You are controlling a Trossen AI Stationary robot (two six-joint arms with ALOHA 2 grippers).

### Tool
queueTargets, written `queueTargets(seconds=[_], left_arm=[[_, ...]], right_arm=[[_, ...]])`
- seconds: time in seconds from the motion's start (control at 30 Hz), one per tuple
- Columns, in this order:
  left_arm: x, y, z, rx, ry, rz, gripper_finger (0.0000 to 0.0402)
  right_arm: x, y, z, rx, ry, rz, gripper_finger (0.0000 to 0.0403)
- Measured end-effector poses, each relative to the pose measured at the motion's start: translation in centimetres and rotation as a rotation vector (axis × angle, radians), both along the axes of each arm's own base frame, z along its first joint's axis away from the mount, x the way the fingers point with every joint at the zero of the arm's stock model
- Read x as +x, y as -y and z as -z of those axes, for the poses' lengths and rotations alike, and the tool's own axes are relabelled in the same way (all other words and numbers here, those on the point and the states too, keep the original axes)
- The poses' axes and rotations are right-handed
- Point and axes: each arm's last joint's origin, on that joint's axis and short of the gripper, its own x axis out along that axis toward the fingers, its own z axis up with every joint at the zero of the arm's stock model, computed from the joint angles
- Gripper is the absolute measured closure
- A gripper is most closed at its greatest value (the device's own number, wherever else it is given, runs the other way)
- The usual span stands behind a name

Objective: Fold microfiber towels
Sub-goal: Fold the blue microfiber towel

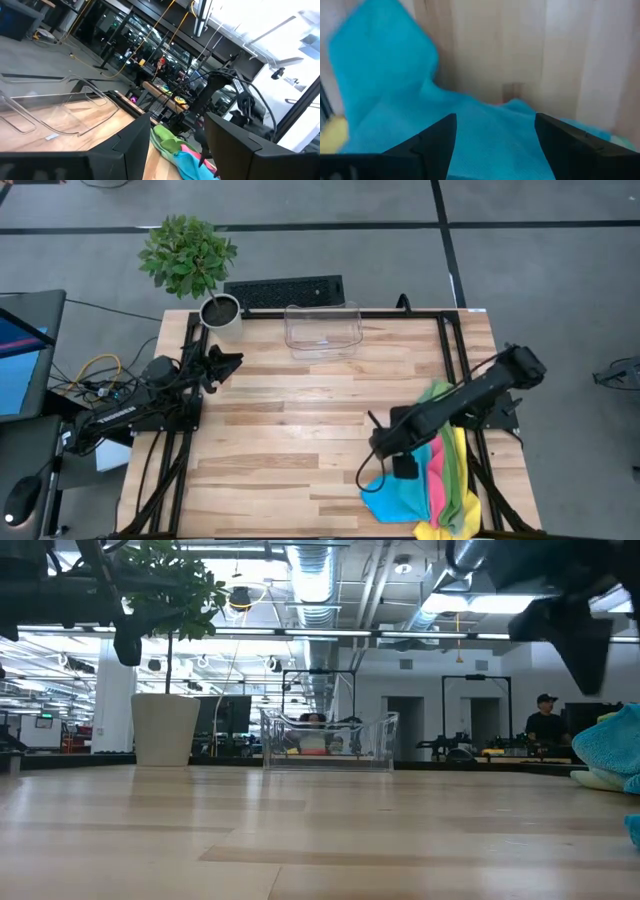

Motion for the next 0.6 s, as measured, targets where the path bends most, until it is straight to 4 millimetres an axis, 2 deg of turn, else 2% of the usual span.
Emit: queueTargets(seconds=[0.23, 0.6], left_arm=[[0.0, 0.0, 0.2, 0.006, -0.028, -0.002, 0.0223], [0.1, 0.0, 0.3, 0.003, -0.035, -0.001, 0.0223]], right_arm=[[0.2, 0.0, 1.7, -0.003, -0.121, -0.072, 0.0108], [0.4, 0.6, 2.7, -0.032, -0.197, -0.096, 0.0119]])
